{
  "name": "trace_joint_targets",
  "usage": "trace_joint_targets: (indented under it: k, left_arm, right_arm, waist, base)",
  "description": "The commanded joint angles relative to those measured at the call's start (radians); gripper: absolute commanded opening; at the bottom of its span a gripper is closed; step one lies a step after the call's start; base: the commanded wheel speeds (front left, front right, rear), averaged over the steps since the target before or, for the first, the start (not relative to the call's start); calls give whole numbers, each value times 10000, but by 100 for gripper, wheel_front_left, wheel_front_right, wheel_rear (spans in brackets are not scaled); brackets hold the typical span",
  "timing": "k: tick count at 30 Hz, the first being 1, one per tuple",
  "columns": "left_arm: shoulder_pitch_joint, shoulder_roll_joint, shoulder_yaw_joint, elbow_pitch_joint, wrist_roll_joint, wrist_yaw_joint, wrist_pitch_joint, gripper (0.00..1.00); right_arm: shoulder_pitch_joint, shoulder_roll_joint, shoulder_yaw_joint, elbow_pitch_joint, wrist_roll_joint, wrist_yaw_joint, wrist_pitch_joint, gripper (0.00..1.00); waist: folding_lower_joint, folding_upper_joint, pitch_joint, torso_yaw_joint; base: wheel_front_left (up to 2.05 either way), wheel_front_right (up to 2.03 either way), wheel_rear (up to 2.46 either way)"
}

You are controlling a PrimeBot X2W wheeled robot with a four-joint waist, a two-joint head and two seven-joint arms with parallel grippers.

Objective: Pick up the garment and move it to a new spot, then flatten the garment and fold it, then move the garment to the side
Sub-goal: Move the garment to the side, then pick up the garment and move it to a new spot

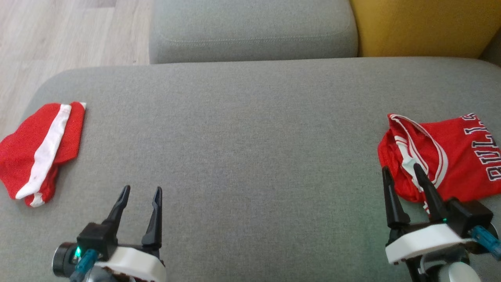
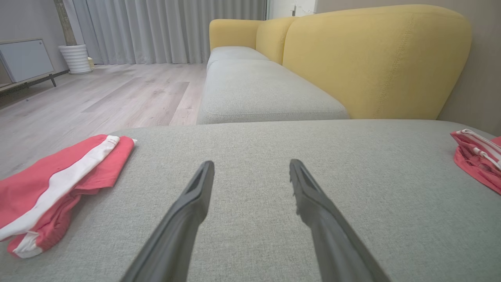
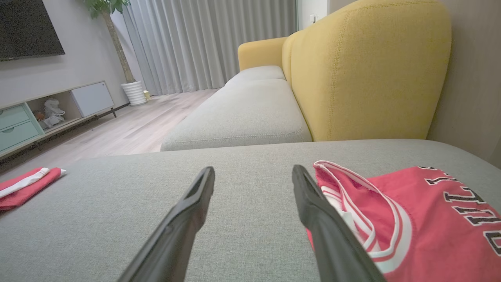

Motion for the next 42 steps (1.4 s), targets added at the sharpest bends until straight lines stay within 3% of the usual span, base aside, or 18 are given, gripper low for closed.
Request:
trace_joint_targets:
  k: [1, 34, 42]
  left_arm:
    - [-320, 200, 303, -346, -50, 80, -44, 100]
    - [-531, 338, 137, -690, -40, 311, 31, 100]
    - [-900, 314, 173, -717, -26, 330, -4, 100]
  right_arm:
    - [-220, -46, 185, -457, 61, 67, 29, 100]
    - [80, -45, -44, -829, -93, 67, 289, 100]
    - [138, -45, -31, -1164, -308, 67, 480, 100]
  waist:
    - [1, 0, -60, -22]
    - [1, 0, 13, 268]
    - [1, 0, 146, 1378]
  base:
    - [0, 0, 0]
    - [0, 0, 0]
    - [0, 0, 0]
